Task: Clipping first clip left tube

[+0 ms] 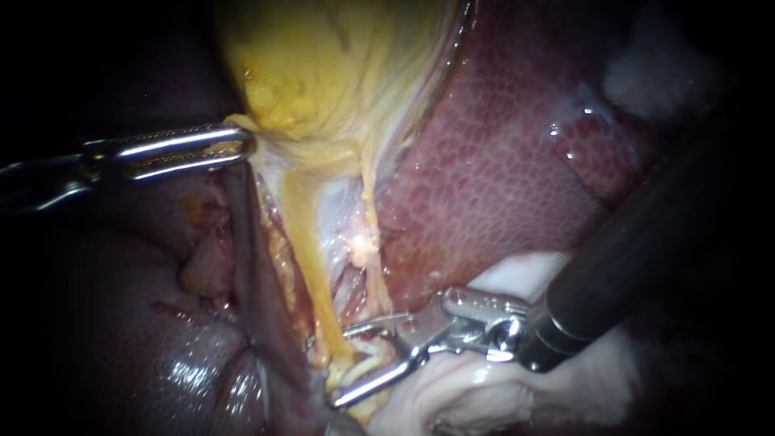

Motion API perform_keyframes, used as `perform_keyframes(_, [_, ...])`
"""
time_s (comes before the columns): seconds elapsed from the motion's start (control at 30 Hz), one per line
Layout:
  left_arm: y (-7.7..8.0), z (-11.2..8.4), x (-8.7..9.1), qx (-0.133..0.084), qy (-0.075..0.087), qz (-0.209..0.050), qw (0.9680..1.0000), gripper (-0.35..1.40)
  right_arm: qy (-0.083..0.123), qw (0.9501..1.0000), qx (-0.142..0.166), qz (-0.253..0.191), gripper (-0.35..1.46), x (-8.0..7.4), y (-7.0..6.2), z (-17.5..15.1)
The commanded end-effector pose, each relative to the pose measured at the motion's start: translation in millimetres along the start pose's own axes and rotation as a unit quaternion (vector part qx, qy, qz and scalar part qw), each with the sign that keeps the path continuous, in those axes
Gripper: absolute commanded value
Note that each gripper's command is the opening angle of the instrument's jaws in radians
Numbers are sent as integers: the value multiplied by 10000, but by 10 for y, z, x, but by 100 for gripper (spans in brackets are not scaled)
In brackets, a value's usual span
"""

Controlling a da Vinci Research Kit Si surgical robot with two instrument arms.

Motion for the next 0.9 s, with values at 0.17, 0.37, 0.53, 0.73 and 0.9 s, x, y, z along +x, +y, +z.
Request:
perform_keyframes(0.17, [-6, 5, 3, 38, 14, 20, 10000, -35, 109, 9999, -29, 16, 54, 15, 6, -1])
perform_keyframes(0.37, [-13, 7, 1, 54, 14, 19, 10000, -35, 358, 9993, -110, 44, 55, 36, 17, -5])
perform_keyframes(0.53, [-11, 6, 0, 61, 16, 16, 10000, -35, 391, 9992, -116, 40, 56, 37, 19, -3])
perform_keyframes(0.73, [-9, 5, 1, 66, 17, 16, 10000, -35, 283, 9996, -77, -2, 57, 19, 21, 6])
perform_keyframes(0.9, [-9, 4, 0, 71, 18, 13, 10000, -35, -87, 9998, -149, -33, 57, -9, 22, 12])
